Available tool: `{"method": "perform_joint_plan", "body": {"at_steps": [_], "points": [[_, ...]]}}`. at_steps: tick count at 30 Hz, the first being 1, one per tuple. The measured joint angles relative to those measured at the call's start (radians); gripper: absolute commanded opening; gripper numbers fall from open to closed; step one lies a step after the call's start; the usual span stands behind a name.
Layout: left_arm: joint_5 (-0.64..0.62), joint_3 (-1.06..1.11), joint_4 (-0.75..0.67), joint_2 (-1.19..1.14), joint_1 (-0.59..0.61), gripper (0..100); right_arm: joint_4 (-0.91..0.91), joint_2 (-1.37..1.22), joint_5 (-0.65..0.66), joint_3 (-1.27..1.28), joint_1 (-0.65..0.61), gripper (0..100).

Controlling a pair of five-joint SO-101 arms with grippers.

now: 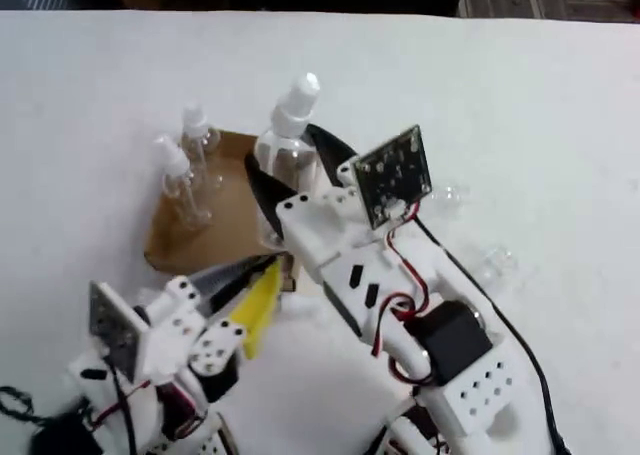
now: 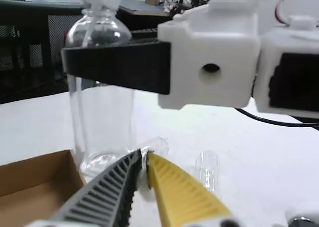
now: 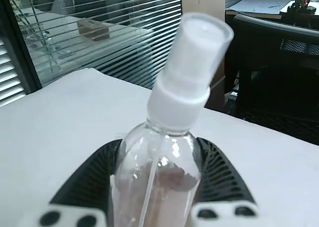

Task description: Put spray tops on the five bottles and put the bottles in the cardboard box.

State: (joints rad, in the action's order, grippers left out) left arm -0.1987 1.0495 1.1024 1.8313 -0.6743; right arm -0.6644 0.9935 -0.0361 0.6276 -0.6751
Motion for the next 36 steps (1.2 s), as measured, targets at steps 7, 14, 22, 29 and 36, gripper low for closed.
{"method": "perform_joint_plan", "body": {"at_steps": [7,14,22,29,36], "points": [[0.000,0.173,-0.175,-0.002,-0.012,2,-0.020,-0.026,-0.006,-0.025,0.000,1.5],[-0.003,0.302,-0.321,-0.017,0.035,2,-0.227,-0.026,-0.006,-0.117,-0.003,1.5],[-0.005,0.302,-0.331,-0.014,0.055,2,-0.324,-0.026,-0.008,-0.150,-0.029,1.5],[0.035,0.256,-0.135,-0.012,0.077,2,-0.288,-0.029,-0.006,-0.149,-0.006,1.5],[0.206,0.160,0.124,-0.003,0.368,2,-0.207,-0.206,-0.006,-0.149,0.097,1.5]]}}
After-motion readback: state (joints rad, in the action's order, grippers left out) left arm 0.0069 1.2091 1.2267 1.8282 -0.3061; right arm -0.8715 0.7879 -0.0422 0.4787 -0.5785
